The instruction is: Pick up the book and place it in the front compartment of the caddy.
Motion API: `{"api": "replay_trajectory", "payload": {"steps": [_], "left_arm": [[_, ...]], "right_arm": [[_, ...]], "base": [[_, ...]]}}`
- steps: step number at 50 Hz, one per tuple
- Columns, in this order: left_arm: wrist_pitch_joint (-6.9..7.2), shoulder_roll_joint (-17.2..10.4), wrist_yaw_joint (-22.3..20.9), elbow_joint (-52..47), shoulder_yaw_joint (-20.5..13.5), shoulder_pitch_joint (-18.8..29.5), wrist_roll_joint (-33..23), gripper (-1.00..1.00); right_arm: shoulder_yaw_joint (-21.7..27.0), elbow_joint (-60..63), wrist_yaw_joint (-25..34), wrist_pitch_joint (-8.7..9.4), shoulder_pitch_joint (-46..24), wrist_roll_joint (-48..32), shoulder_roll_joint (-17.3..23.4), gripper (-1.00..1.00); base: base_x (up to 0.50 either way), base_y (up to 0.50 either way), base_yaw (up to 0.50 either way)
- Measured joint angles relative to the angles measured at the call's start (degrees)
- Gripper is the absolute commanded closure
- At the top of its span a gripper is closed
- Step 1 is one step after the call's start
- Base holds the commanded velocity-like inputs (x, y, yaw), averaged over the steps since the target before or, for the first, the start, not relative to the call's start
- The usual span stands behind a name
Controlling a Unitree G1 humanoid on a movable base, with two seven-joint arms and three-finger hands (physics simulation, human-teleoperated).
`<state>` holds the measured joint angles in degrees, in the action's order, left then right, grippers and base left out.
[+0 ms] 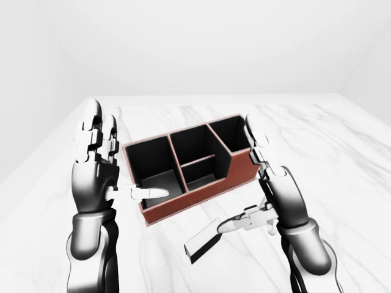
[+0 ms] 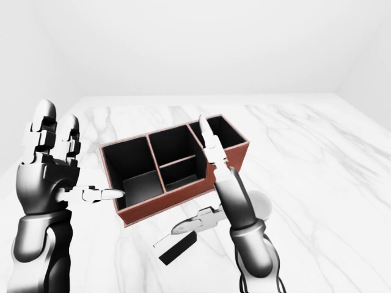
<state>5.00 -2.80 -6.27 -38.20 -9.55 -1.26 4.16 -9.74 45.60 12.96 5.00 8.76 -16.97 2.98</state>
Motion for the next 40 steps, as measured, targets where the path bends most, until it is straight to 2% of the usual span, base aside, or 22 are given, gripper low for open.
{"api": "replay_trajectory", "payload": {"steps": [23, 40], "left_arm": [[0.00, -0.28, -0.04, 0.67, -0.52, 0.45, 0.07, -1.00], [0.00, -0.73, -0.33, 1.48, -1.29, 1.03, 0.19, -1.00]], "right_arm": [[-5.13, 5.37, 5.42, 0.00, 3.34, -8.95, 1.63, -1.00], [-8.36, 6.31, 7.37, 0.00, 5.56, -15.14, 2.68, -1.00]], "base": [[0.00, 0.00, 0.00], [0.00, 0.00, 0.00]]}}
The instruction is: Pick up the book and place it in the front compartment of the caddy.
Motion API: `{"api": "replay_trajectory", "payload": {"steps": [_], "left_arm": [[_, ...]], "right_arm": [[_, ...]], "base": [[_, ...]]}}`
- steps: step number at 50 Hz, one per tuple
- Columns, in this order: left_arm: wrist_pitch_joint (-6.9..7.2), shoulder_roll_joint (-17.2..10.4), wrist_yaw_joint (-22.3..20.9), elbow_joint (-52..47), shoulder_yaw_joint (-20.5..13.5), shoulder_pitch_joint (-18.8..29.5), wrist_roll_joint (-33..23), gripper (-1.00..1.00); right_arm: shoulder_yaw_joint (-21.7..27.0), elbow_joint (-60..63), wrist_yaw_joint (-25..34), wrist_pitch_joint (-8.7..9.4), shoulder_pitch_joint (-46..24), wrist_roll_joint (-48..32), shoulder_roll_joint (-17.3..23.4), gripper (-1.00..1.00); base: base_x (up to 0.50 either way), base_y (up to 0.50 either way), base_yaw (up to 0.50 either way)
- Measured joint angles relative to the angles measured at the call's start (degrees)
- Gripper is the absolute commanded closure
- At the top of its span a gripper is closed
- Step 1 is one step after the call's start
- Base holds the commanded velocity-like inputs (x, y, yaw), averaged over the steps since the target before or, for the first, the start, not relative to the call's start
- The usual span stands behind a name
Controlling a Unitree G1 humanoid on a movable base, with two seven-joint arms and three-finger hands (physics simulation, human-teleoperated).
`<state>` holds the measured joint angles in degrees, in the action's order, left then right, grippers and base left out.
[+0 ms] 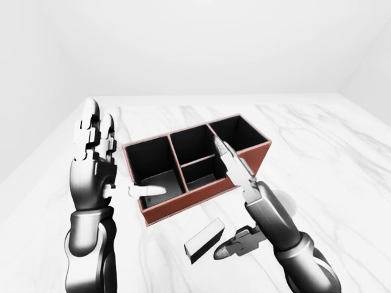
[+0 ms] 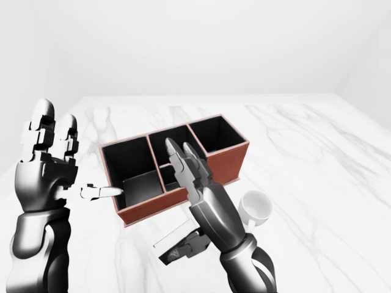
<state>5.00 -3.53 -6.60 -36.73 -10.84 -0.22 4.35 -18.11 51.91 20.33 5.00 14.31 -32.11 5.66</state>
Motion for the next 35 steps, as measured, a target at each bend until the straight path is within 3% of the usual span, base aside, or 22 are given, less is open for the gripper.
{"api": "replay_trajectory", "payload": {"steps": [35], "left_arm": [[0.00, -0.89, 0.40, 1.00, -1.64, 1.33, 0.93, -1.00]], "right_arm": [[-3.63, -1.63, 0.91, 0.00, 1.77, -13.08, 0.05, -1.00]], "base": [[0.00, 0.00, 0.00]]}}
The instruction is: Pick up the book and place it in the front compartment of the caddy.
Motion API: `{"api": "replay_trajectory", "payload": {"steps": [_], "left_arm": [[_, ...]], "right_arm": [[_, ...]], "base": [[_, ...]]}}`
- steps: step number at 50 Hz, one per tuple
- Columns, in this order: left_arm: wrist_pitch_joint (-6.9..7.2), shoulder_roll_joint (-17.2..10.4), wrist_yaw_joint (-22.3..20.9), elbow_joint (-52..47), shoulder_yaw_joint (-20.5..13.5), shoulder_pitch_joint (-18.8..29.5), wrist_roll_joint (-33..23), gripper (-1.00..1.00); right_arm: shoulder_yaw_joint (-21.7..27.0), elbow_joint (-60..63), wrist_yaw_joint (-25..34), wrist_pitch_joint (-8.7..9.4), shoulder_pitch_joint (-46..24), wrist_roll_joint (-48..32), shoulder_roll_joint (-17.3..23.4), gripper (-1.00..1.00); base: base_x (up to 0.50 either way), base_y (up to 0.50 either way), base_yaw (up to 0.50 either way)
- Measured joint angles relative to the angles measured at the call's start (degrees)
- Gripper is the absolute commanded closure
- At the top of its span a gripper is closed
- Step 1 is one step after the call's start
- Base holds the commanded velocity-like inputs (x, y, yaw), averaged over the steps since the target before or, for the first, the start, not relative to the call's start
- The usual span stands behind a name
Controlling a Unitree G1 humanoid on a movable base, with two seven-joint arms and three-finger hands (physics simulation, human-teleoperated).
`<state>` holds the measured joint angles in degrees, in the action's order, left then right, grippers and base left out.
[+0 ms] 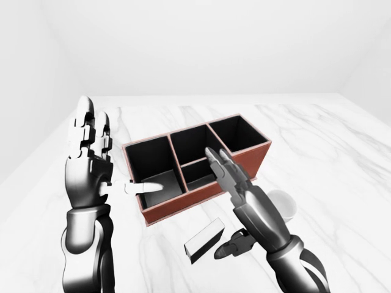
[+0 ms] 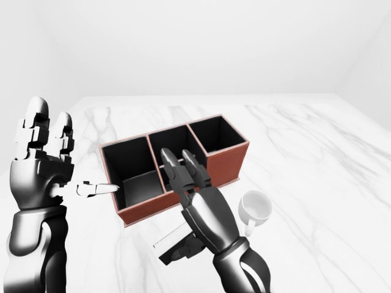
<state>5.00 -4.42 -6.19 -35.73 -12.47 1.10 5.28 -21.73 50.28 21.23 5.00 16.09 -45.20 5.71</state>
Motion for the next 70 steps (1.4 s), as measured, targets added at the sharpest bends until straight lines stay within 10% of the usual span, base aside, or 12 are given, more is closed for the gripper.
{"api": "replay_trajectory", "payload": {"steps": [70], "left_arm": [[0.00, -0.77, 0.22, 0.04, -1.28, 0.89, 1.09, -1.00]], "right_arm": [[-5.50, -8.97, -6.61, 0.00, 2.26, -9.01, 1.82, -1.00]], "base": [[0.00, 0.00, 0.00]]}}
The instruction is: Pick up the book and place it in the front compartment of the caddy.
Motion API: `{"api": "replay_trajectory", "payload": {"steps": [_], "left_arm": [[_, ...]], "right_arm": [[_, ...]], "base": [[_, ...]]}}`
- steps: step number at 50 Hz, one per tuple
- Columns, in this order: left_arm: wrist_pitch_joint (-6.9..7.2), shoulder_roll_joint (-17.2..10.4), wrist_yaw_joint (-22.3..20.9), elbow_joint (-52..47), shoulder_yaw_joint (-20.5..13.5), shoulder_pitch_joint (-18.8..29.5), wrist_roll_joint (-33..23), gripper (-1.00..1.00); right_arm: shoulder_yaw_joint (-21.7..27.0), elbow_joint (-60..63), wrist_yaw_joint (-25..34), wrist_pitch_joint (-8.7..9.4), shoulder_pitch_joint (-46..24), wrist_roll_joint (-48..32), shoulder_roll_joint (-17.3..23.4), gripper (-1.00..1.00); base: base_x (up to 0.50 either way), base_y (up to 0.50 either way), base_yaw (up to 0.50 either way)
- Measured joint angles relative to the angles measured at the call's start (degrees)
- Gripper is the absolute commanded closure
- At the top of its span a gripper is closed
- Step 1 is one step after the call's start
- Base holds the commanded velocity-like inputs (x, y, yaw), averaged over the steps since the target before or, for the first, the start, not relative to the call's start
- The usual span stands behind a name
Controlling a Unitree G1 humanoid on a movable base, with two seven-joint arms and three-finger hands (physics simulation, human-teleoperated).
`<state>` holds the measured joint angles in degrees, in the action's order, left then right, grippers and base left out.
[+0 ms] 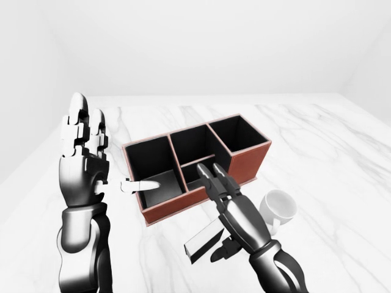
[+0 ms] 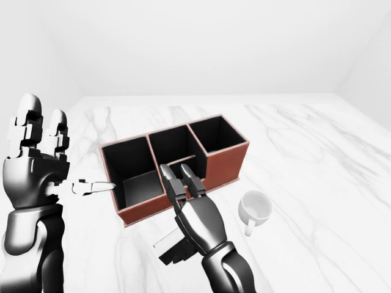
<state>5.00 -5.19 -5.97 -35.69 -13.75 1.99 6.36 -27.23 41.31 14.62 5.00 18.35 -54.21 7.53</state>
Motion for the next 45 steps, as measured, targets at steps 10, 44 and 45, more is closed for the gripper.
{"api": "replay_trajectory", "payload": {"steps": [10, 44, 45], "left_arm": [[0.00, -0.03, 0.01, -0.04, -0.06, 0.03, 0.06, -1.00], [0.00, -0.20, -0.14, -0.38, -0.48, 0.10, 0.32, -1.00], [0.00, -0.20, -0.14, -0.40, -0.49, 0.11, 0.33, -1.00]], "right_arm": [[-0.96, -1.80, -1.59, 0.00, 0.18, -1.44, 0.17, -1.00], [-3.57, -10.02, -6.84, -0.31, -0.22, -3.98, 0.67, -1.00], [-3.61, -10.28, -6.98, -0.37, -0.25, -4.04, 0.67, -1.00]], "base": [[0.00, 0.00, 0.00], [0.00, 0.00, 0.00], [0.00, 0.00, 0.00]]}}
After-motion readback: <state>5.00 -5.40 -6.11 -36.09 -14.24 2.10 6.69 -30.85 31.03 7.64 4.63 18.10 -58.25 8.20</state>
